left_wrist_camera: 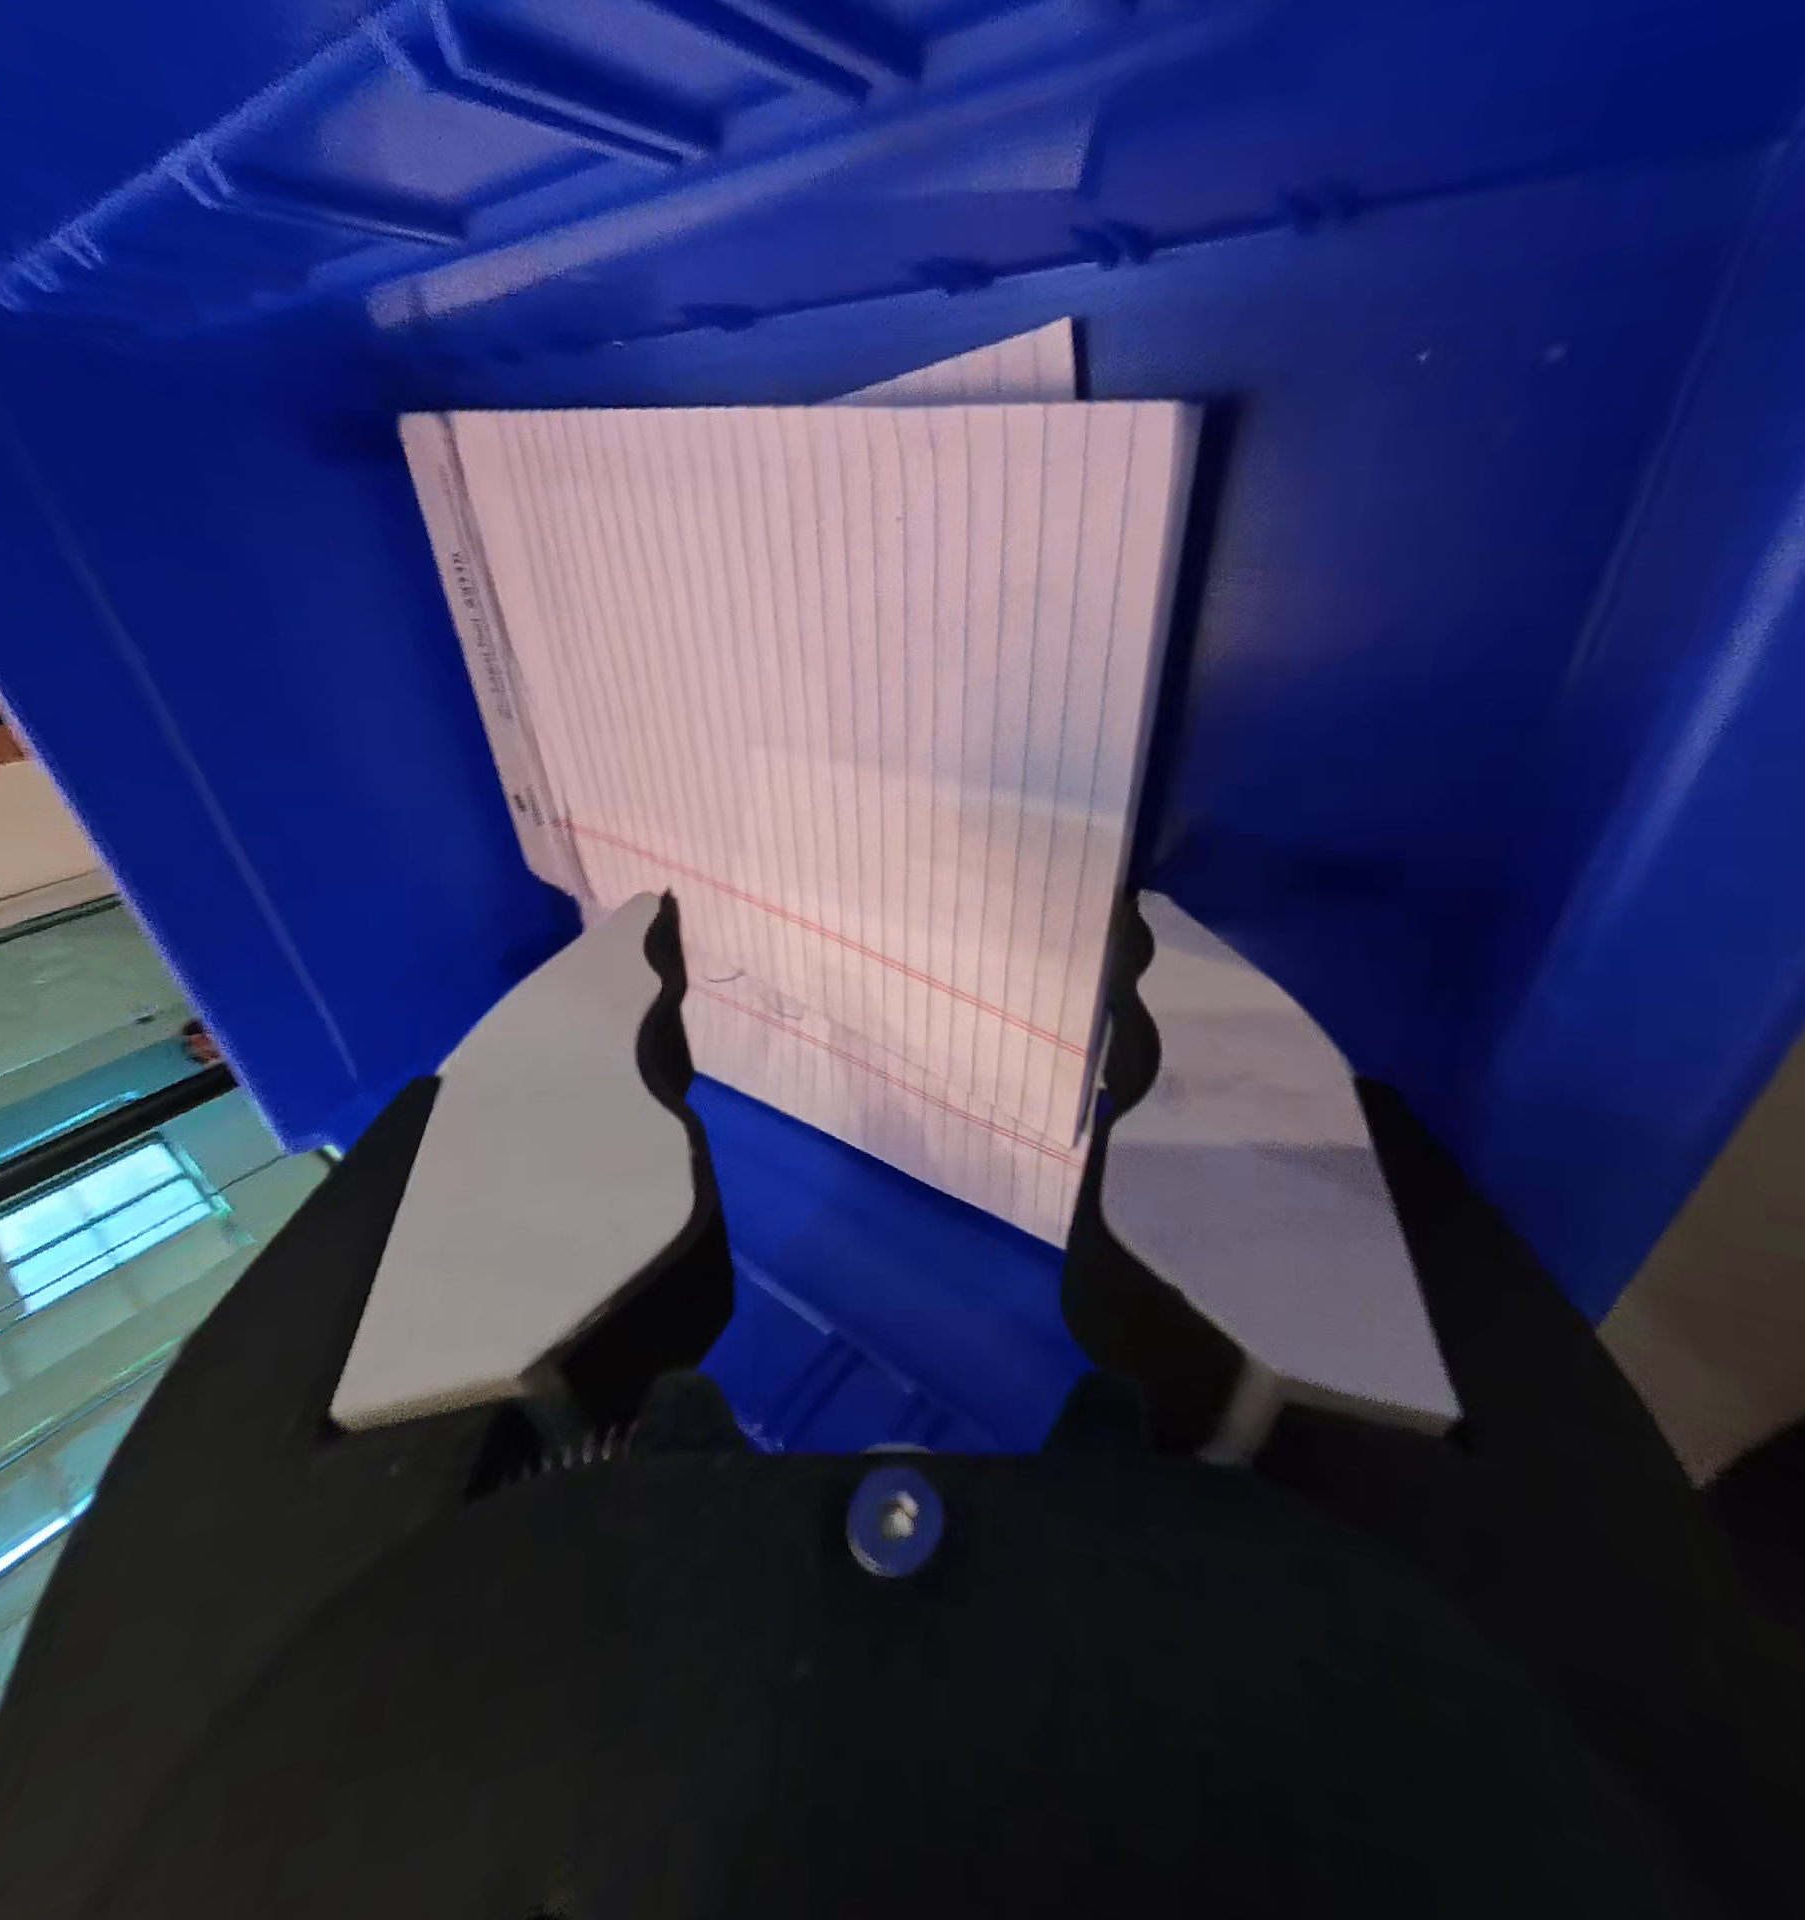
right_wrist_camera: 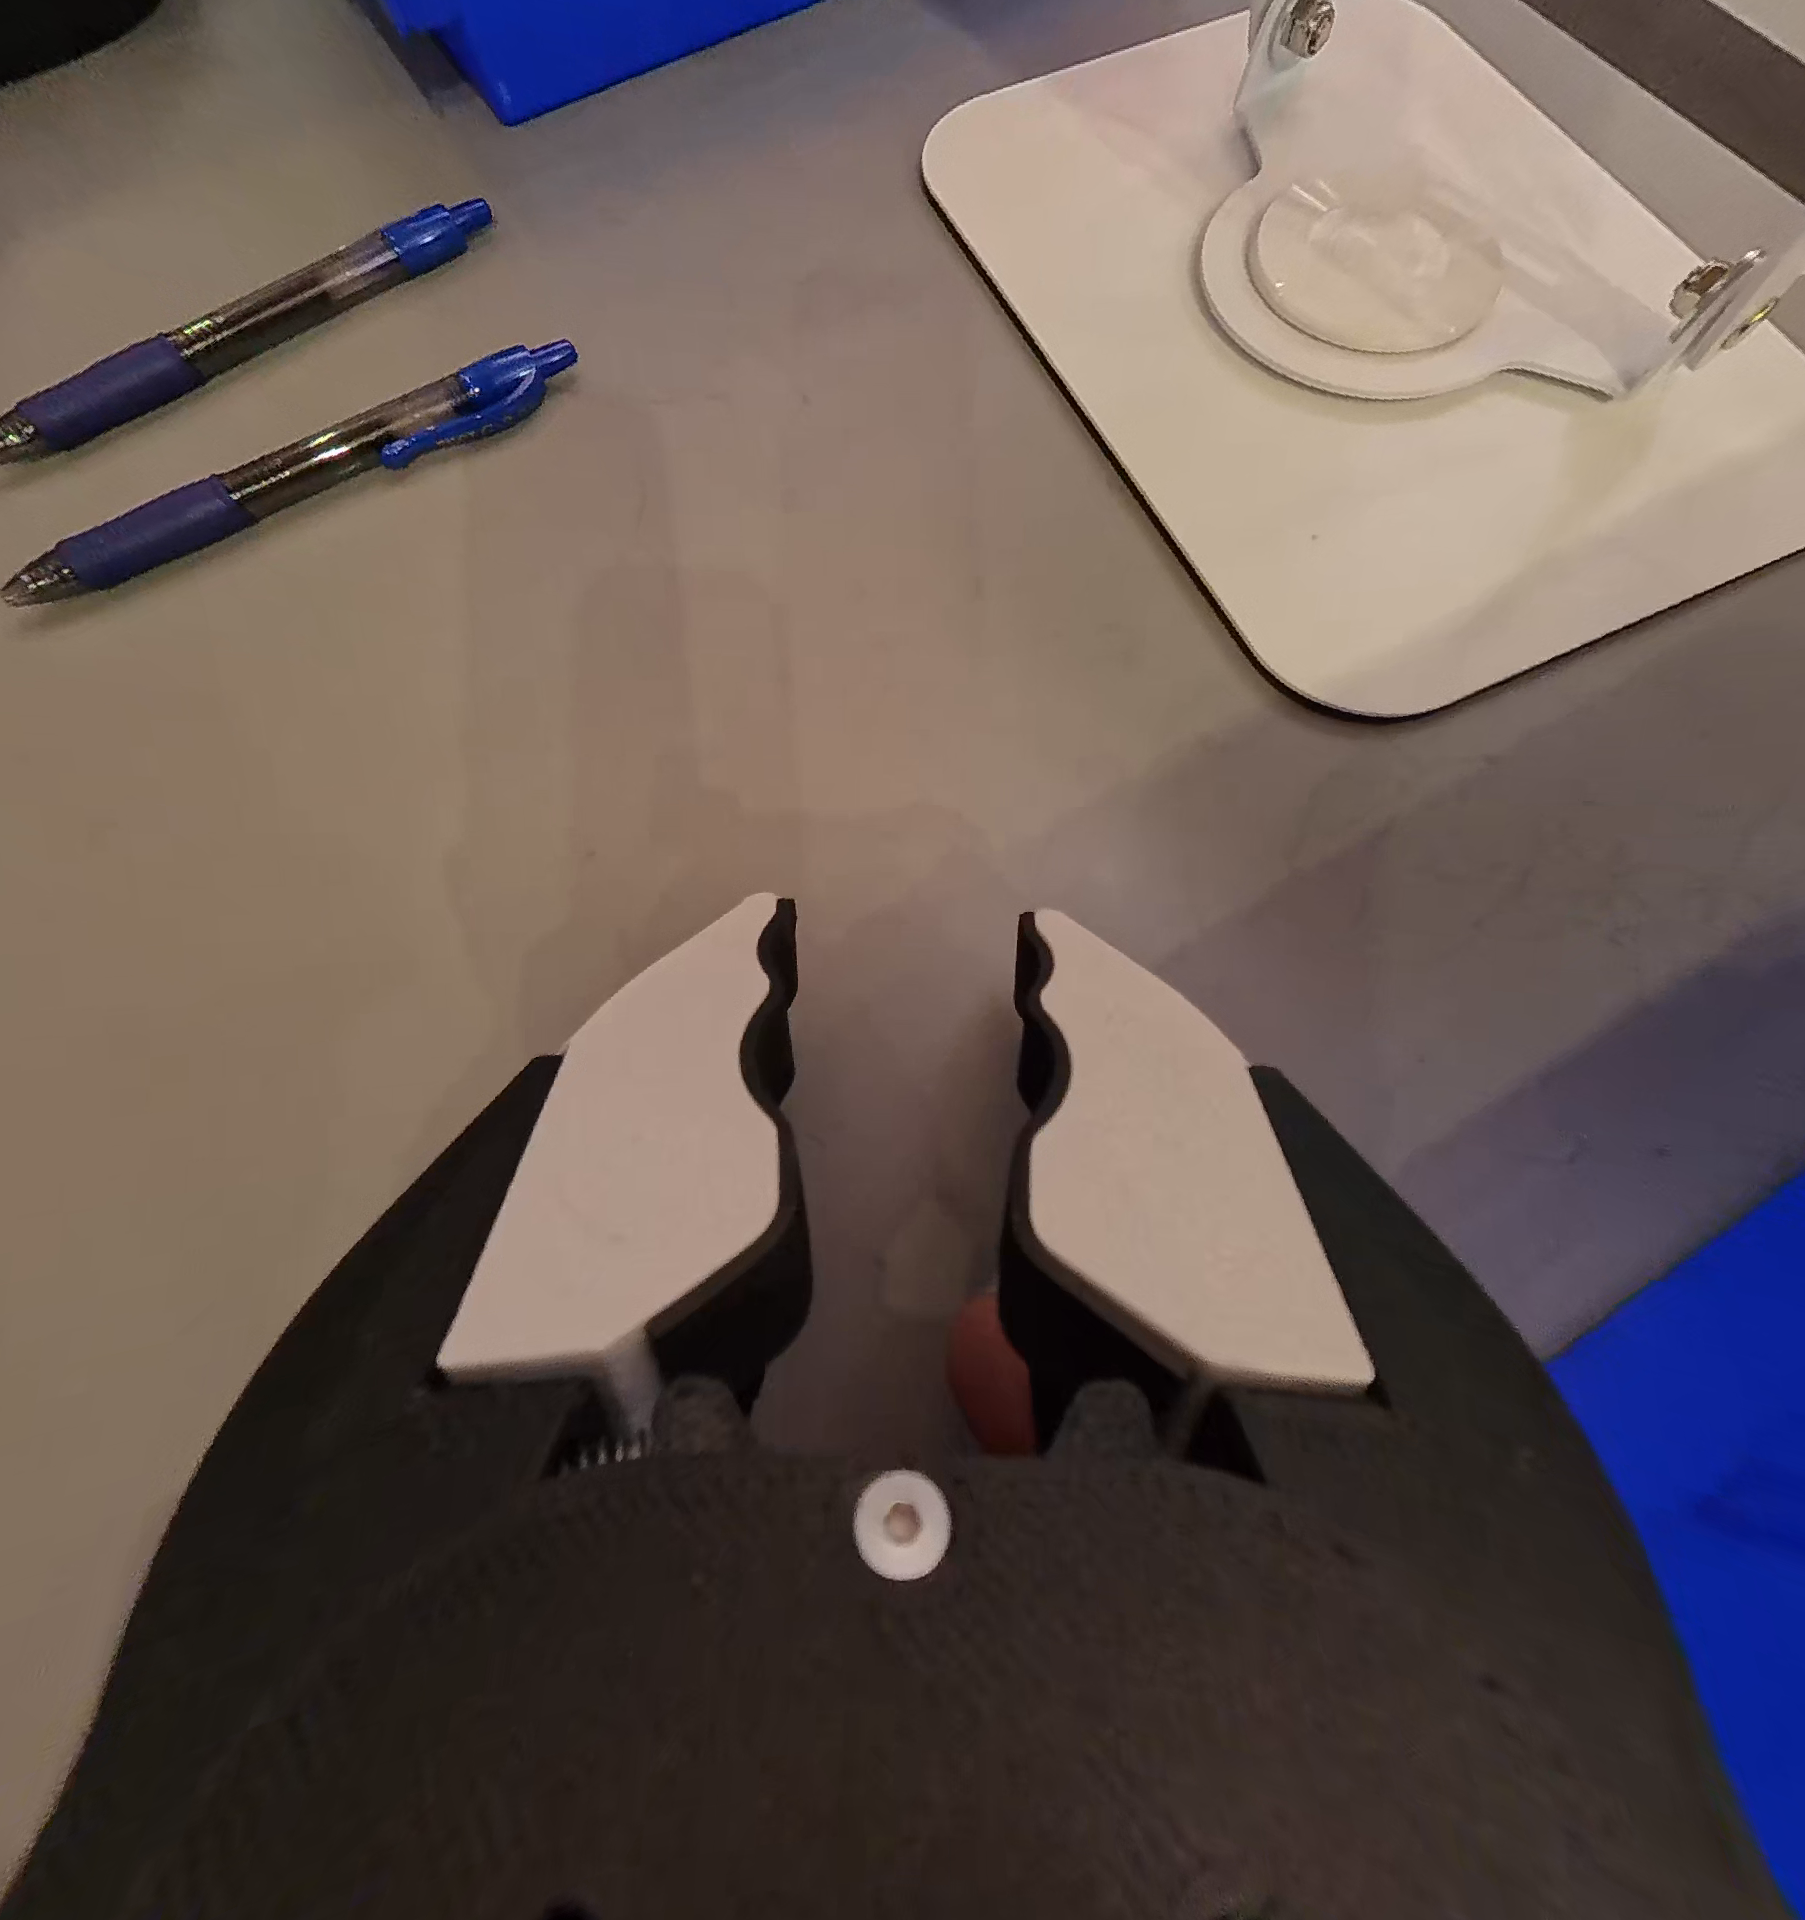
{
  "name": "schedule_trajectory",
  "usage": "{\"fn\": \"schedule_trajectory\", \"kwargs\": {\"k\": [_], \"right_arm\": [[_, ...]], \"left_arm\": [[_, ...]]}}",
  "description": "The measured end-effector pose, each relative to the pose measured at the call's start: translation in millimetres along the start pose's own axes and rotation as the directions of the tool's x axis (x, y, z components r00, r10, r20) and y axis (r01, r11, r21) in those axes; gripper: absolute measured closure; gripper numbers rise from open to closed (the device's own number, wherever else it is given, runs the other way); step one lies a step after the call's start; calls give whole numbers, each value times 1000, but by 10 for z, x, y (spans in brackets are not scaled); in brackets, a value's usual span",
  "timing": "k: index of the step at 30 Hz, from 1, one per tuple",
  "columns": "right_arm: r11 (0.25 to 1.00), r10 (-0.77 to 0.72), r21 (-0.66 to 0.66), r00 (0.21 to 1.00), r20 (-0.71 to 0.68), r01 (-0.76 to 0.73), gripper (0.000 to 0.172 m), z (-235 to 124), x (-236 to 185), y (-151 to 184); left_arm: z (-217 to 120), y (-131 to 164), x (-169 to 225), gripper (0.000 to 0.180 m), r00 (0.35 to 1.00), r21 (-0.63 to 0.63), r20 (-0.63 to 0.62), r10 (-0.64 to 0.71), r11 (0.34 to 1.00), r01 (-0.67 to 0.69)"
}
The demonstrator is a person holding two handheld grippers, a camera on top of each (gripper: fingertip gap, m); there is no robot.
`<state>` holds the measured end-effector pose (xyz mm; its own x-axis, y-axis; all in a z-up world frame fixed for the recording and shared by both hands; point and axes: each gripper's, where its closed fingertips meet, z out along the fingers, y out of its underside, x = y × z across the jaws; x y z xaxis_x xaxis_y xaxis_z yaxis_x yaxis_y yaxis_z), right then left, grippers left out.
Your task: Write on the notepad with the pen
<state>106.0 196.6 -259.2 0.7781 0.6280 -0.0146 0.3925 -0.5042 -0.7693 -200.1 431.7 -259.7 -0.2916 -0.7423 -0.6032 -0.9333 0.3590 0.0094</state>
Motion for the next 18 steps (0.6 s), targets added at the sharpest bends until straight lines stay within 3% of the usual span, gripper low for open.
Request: {"fn": "schedule_trajectory", "kwargs": {"k": [4, 6, 9, 12, 18], "right_arm": [[1000, 0, 2, 1000, 1, 0, 131, -4, -1, -3], [1000, 0, 1, 1000, 2, 0, 131, -3, -2, -3], [1000, 1, -2, 1000, 2, -1, 131, 1, -1, 3], [1000, 1, -6, 1000, 3, -1, 131, 7, -3, 9], [1000, 1, -6, 1000, 3, -1, 131, 5, -4, 9]], "left_arm": [[6, 2, -71, 101, 996, -6, 85, 13, 1000, -13], [4, -23, -24, 107, 998, 11, 55, 38, 999, -39], [-12, -48, 24, 98, 999, 58, -24, 41, 998, -40], [5, -44, 50, 100, 996, 68, -80, 49, 997, -43], [49, -58, -26, 104, 999, 59, -32, 38, 998, -36]]}}
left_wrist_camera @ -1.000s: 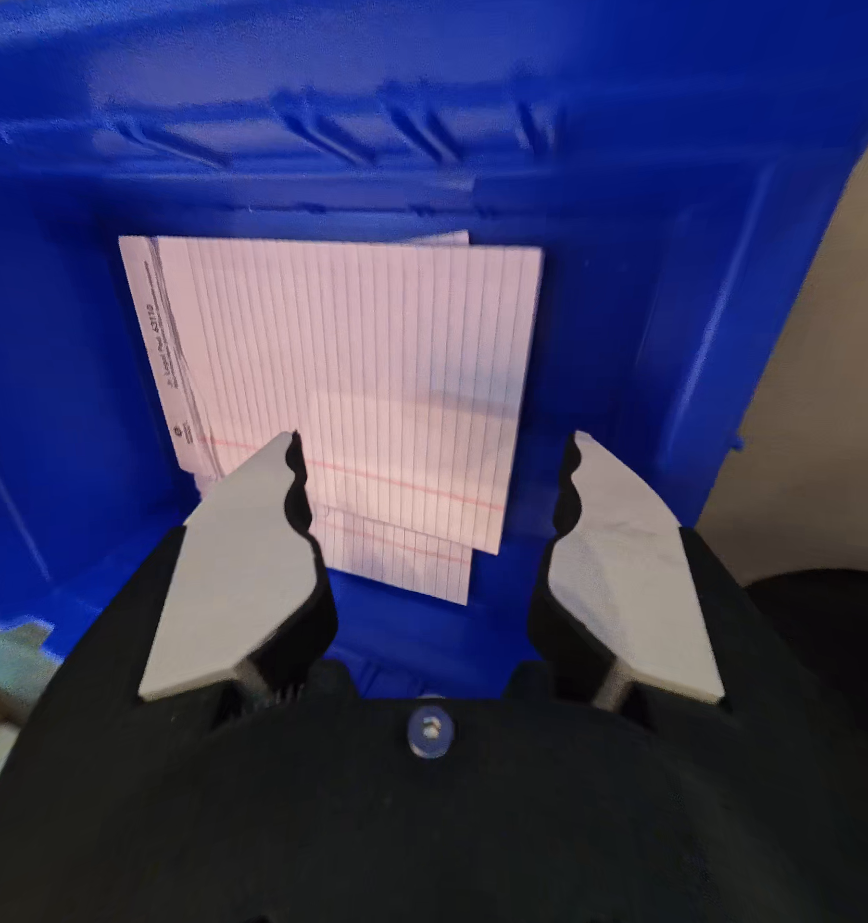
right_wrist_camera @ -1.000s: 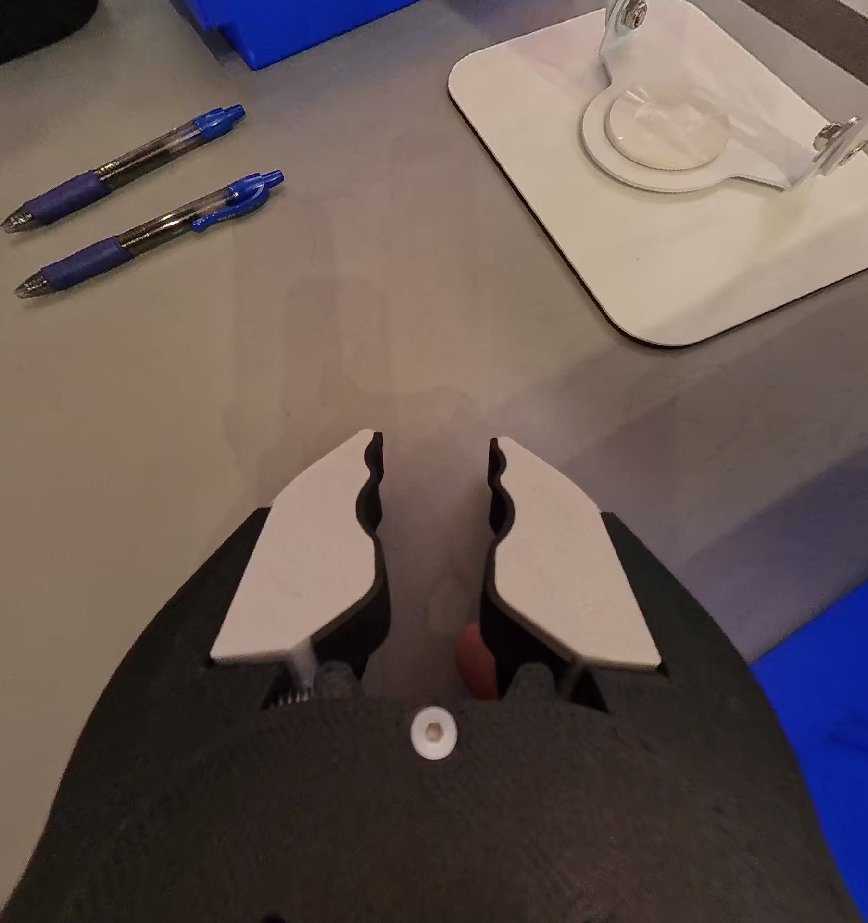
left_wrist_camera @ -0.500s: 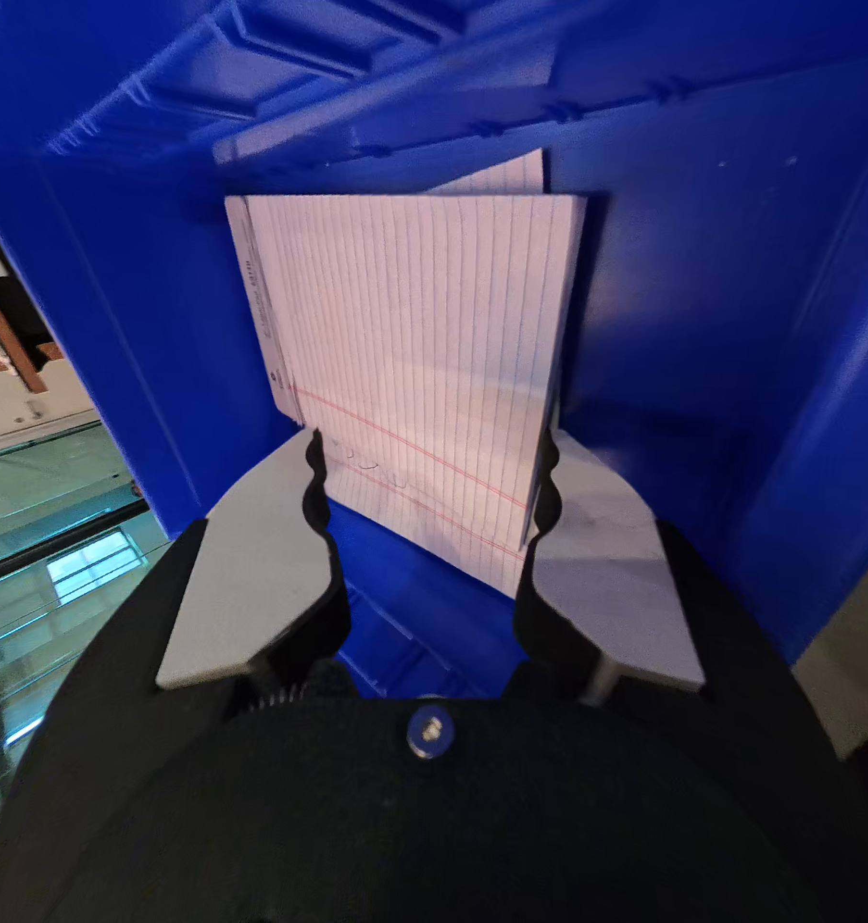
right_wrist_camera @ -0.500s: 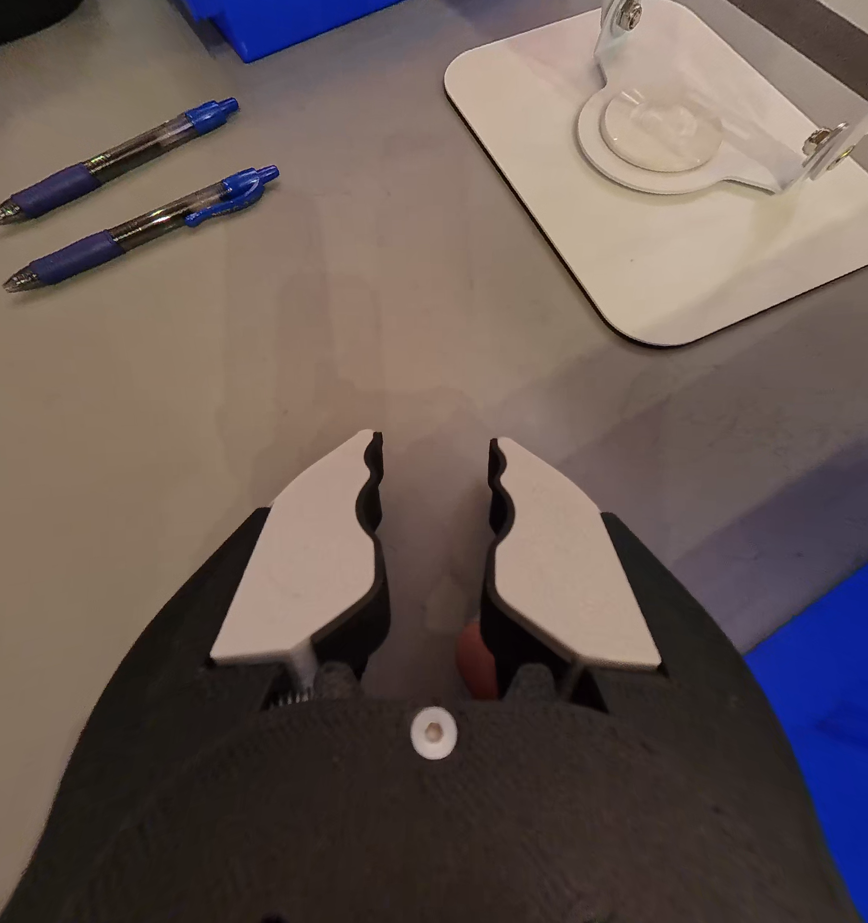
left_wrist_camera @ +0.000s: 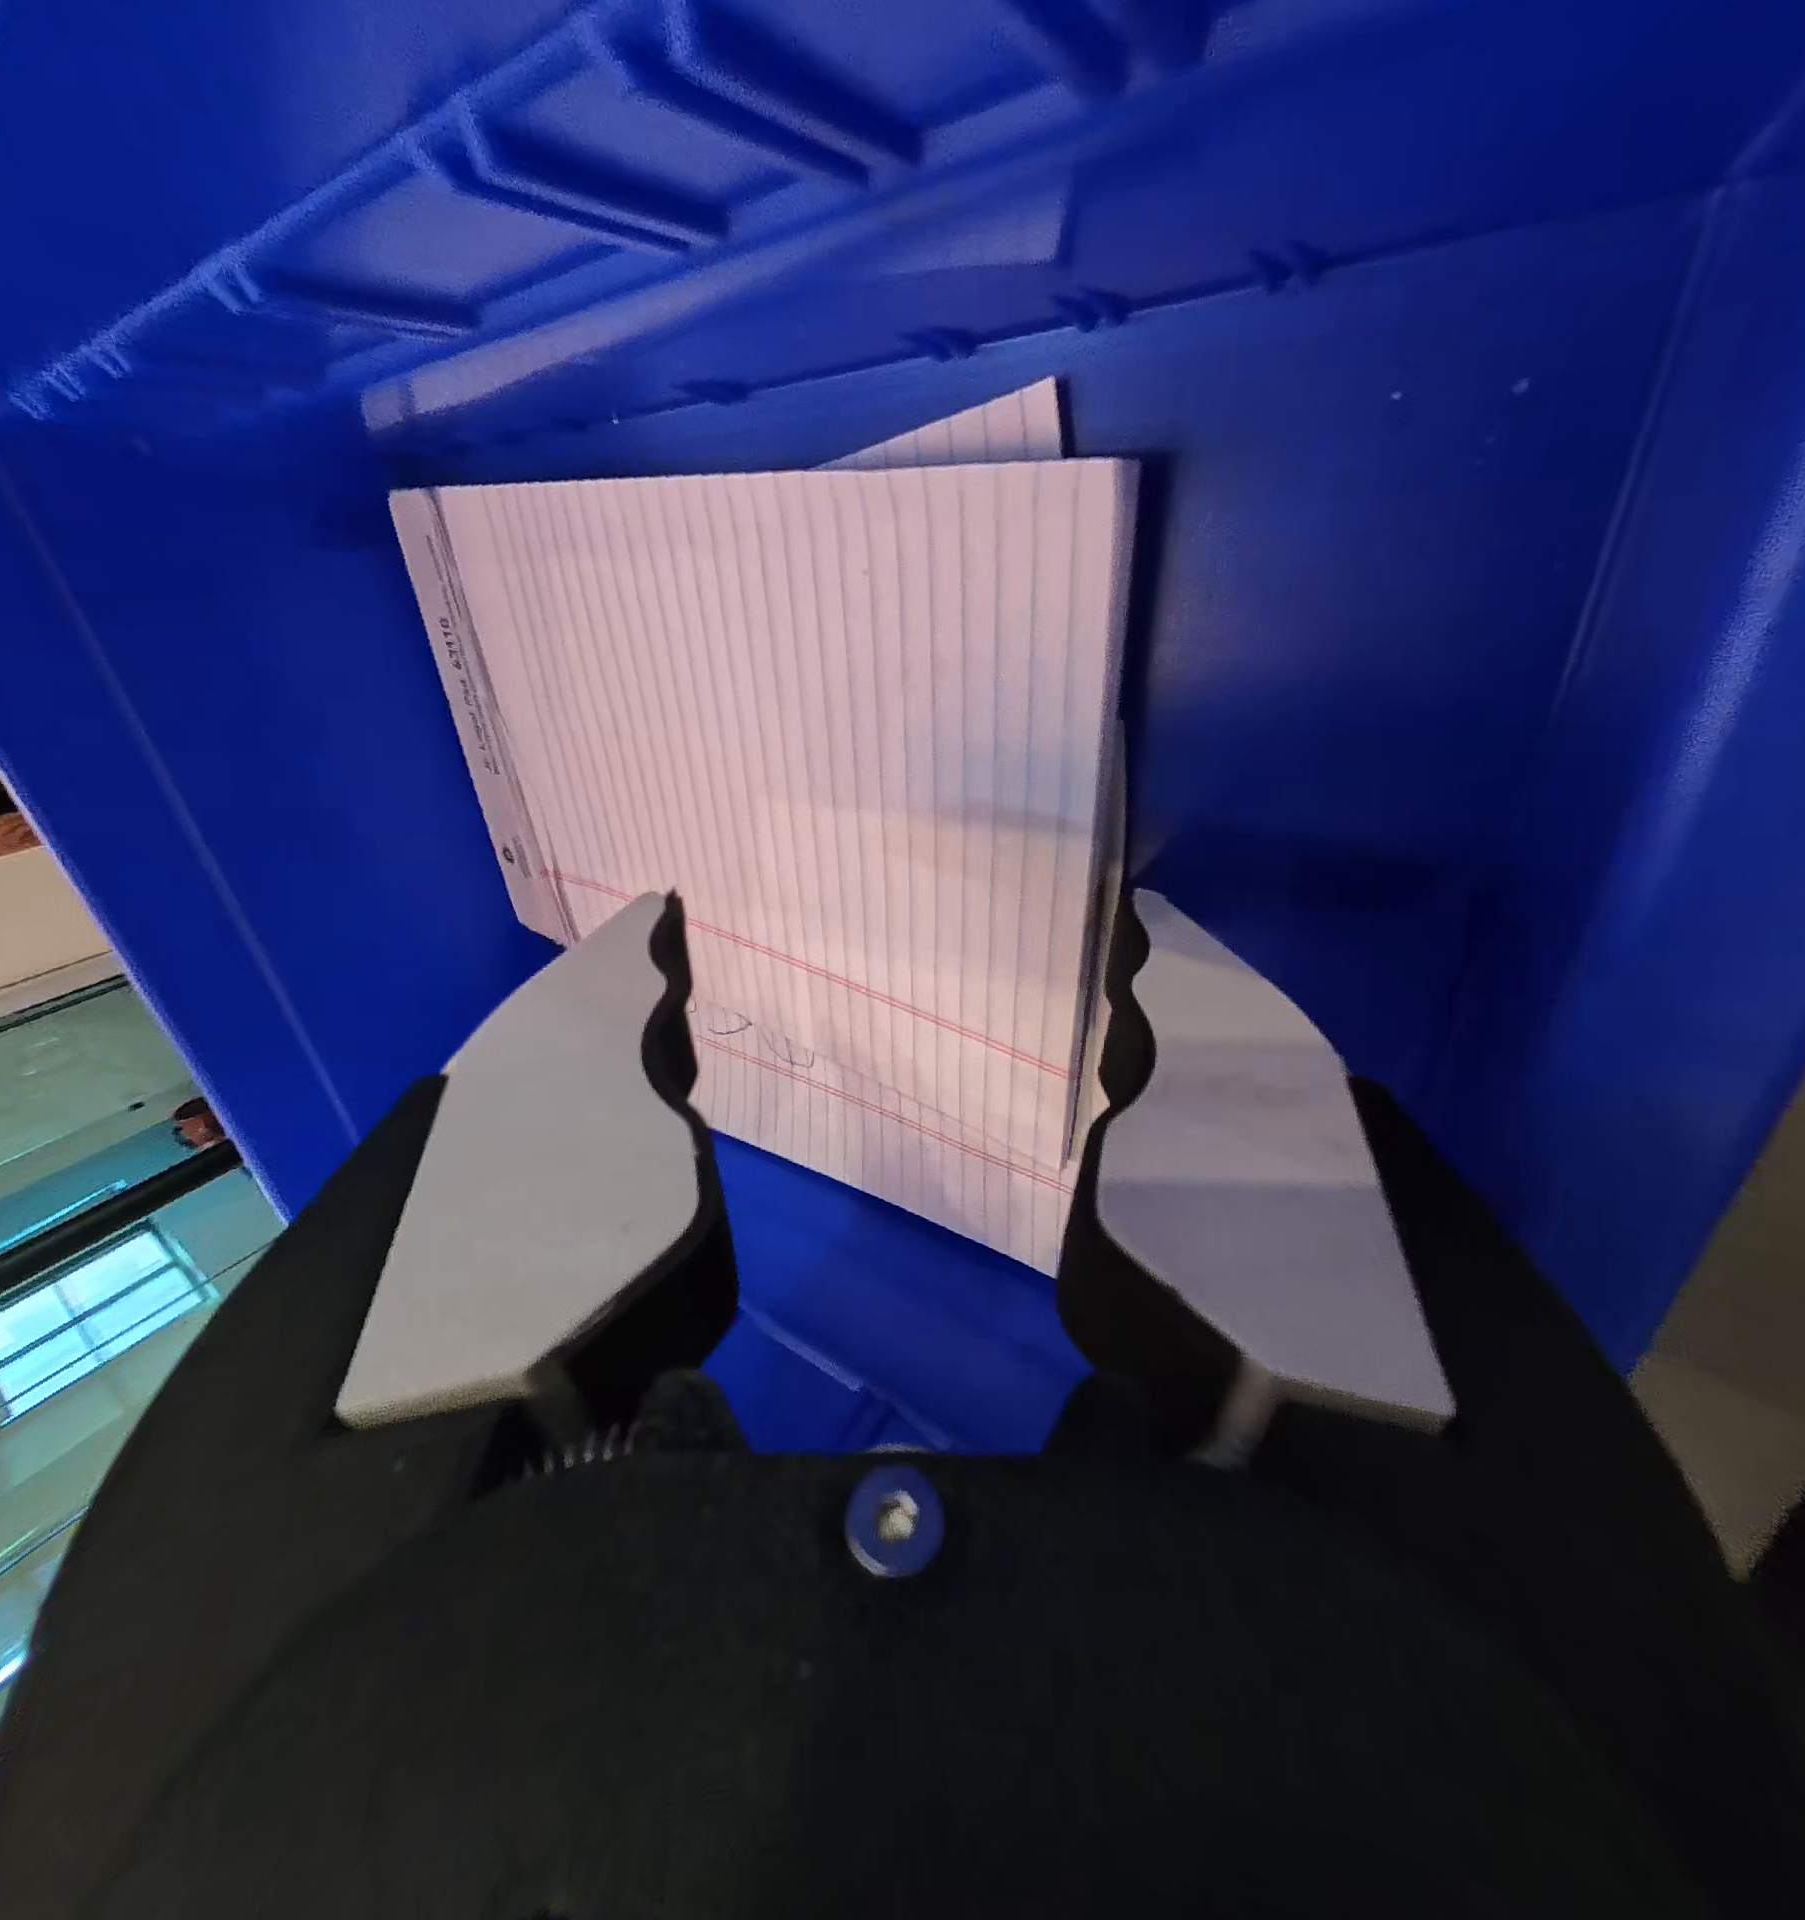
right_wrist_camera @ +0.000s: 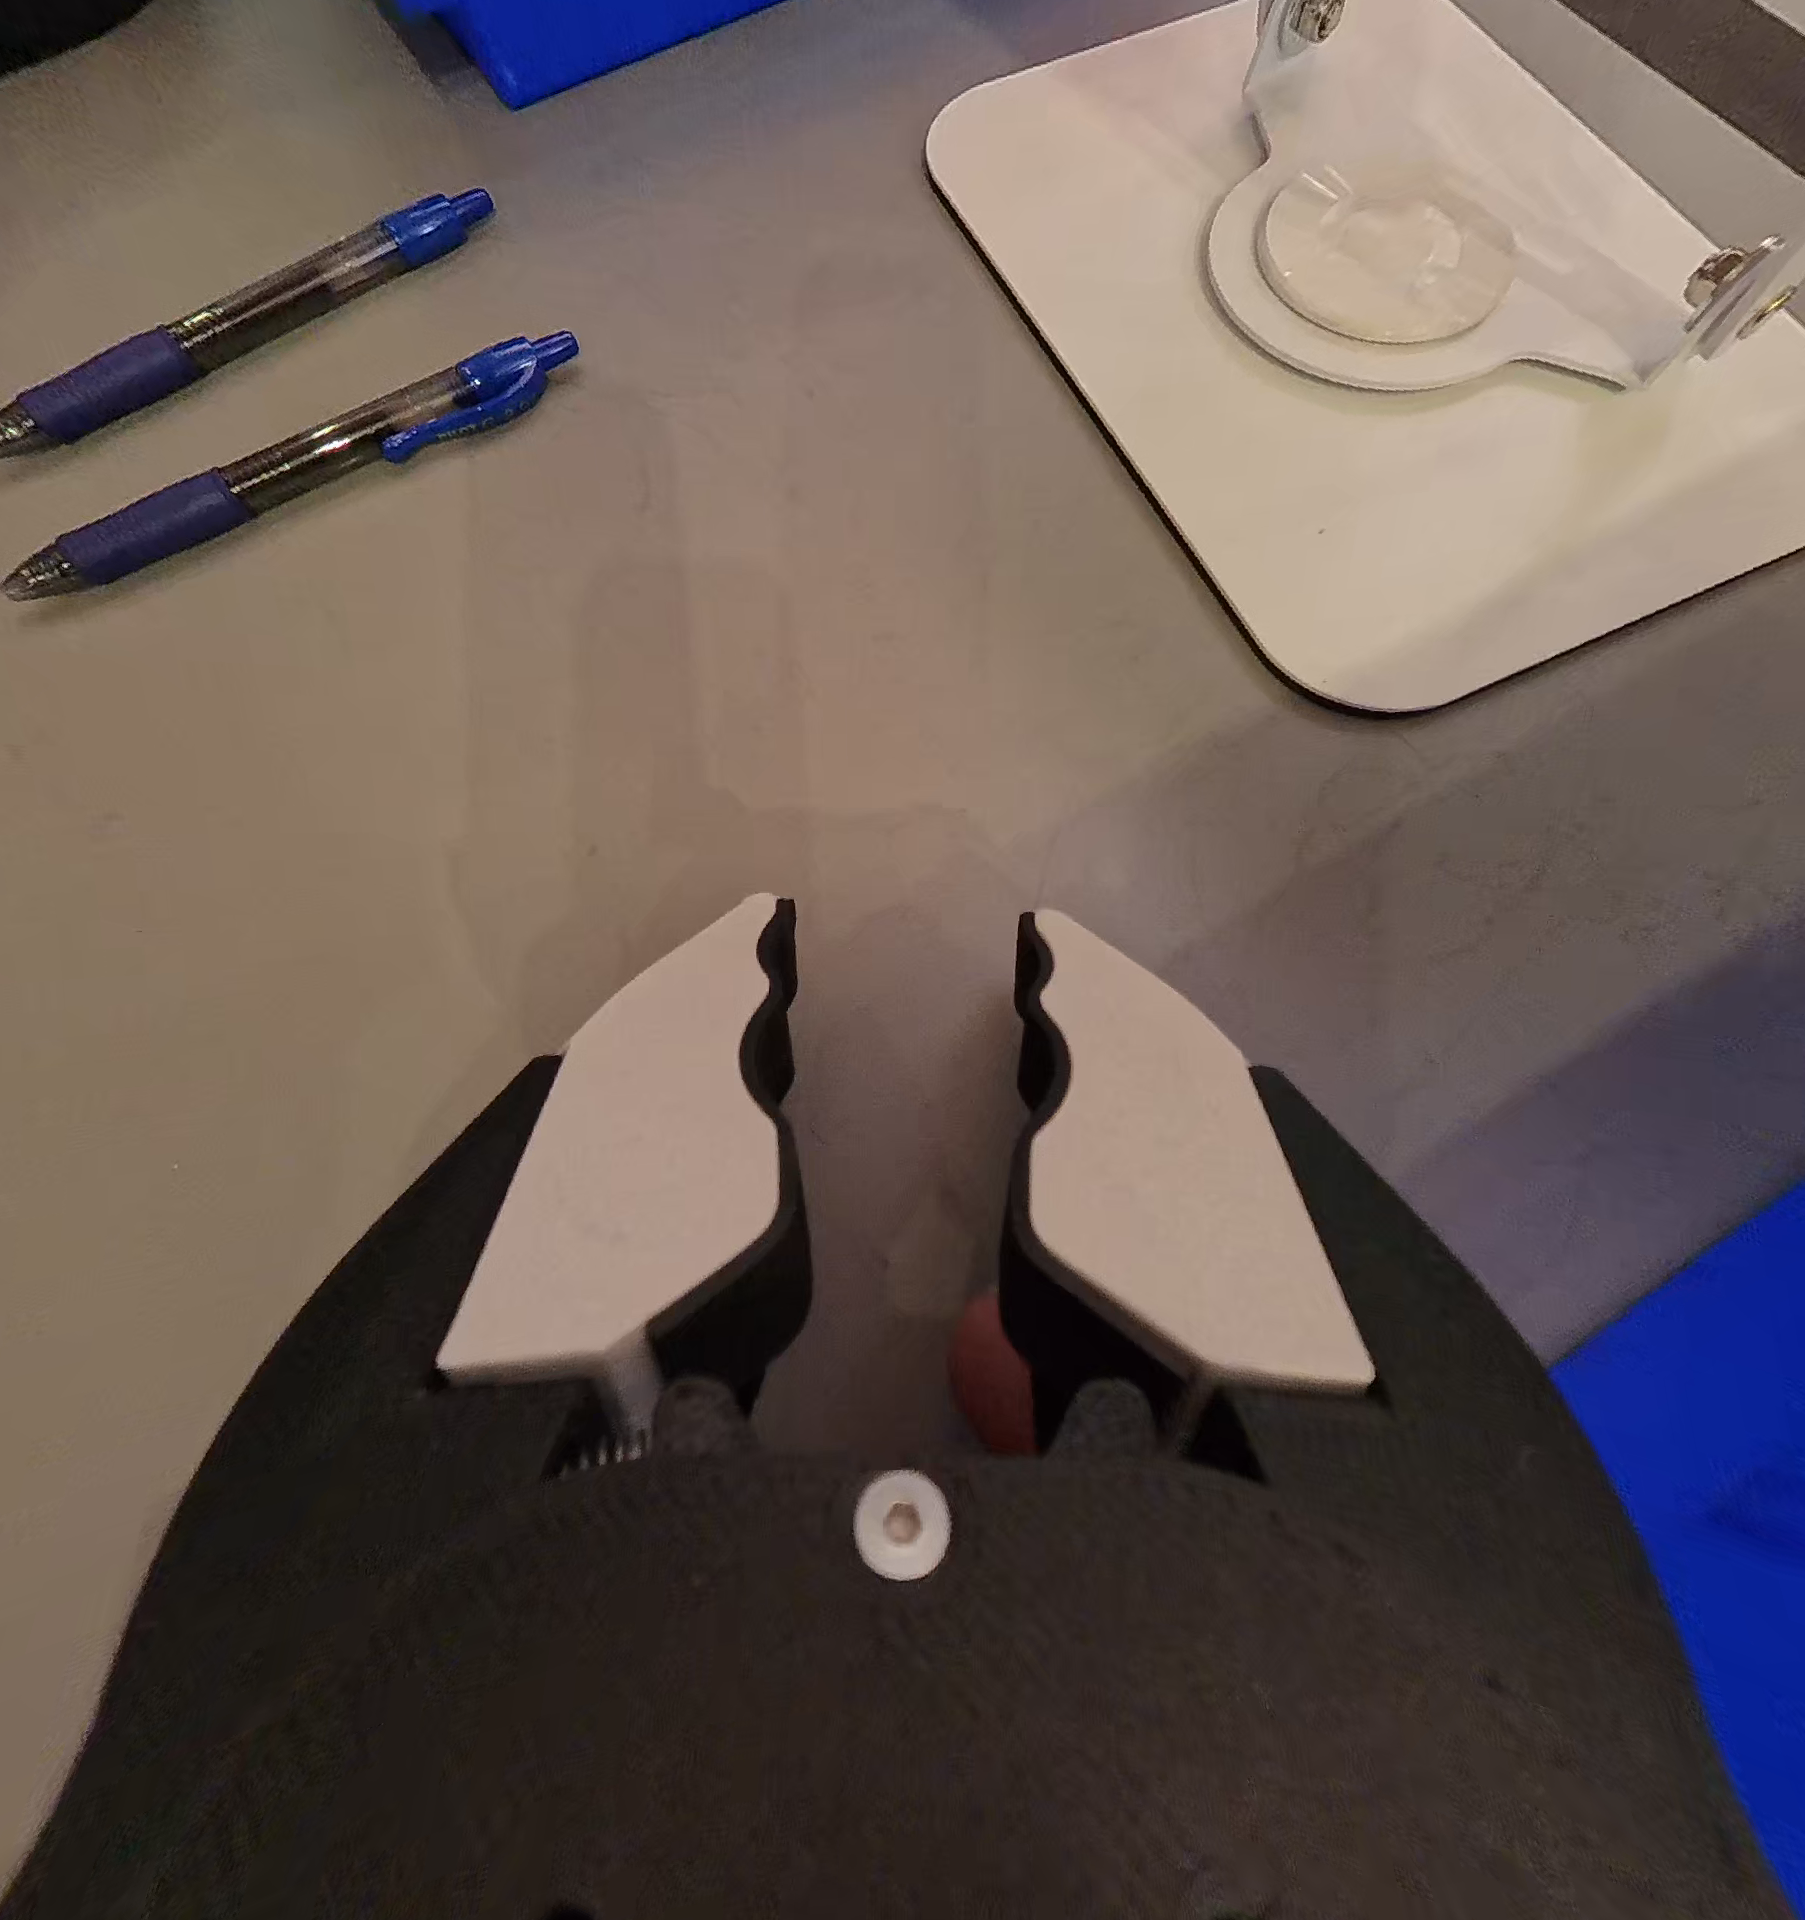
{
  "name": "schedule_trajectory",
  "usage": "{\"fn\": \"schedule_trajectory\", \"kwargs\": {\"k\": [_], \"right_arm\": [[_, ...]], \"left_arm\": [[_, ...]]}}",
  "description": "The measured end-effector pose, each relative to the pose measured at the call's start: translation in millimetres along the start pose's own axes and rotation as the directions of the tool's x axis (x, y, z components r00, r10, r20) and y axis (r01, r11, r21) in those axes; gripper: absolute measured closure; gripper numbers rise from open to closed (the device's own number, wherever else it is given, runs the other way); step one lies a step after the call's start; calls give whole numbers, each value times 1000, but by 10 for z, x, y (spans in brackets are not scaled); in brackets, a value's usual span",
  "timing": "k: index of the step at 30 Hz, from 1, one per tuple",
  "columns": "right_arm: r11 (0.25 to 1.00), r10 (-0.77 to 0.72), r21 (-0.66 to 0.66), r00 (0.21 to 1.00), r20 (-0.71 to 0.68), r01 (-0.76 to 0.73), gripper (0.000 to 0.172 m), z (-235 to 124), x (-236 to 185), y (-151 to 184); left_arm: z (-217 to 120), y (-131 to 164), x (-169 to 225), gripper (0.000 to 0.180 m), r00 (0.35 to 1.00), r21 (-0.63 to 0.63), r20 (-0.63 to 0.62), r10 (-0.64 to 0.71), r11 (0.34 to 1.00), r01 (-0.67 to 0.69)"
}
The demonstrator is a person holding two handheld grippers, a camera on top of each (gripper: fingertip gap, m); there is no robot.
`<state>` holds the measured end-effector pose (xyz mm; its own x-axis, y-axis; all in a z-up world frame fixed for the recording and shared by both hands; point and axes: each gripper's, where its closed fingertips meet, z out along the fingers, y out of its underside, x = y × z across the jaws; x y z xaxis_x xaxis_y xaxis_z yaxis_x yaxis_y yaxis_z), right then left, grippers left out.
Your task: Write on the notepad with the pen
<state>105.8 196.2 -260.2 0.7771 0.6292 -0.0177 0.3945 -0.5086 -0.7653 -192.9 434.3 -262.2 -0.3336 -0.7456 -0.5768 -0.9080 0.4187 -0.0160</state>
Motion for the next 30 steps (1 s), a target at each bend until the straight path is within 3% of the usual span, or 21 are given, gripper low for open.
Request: {"fn": "schedule_trajectory", "kwargs": {"k": [5, 8, 18, 22, 24, 26, 30], "right_arm": [[1000, -5, 1, 1000, 1, 5, 131, -1, -10, -5], [1000, -3, 0, 1000, 1, 3, 131, -2, -6, -2], [1000, 0, -7, 1000, 7, 0, 131, 16, -15, 12], [1000, -4, -14, 1000, 11, 4, 131, 31, -31, 24], [1000, -6, -15, 1000, 11, 6, 131, 32, -35, 24], [1000, -6, -15, 1000, 10, 6, 131, 32, -36, 24], [1000, -7, -13, 1000, 10, 7, 131, 29, -37, 21]], "left_arm": [[18, -30, -72, 109, 995, 7, 97, 8, 1000, -8], [29, -107, -89, 102, 992, 85, 73, -102, 992, 96], [-17, -54, -270, 102, 973, 71, 212, -88, 995, 74], [-52, -58, -330, 111, 960, 71, 271, -74, 996, 57], [-54, -74, -313, 133, 960, 68, 275, -51, 997, 34], [-41, -62, -325, 131, 960, 64, 271, -67, 997, 52], [-14, -44, -345, 151, 958, 33, 281, -53, 998, 45]]}}
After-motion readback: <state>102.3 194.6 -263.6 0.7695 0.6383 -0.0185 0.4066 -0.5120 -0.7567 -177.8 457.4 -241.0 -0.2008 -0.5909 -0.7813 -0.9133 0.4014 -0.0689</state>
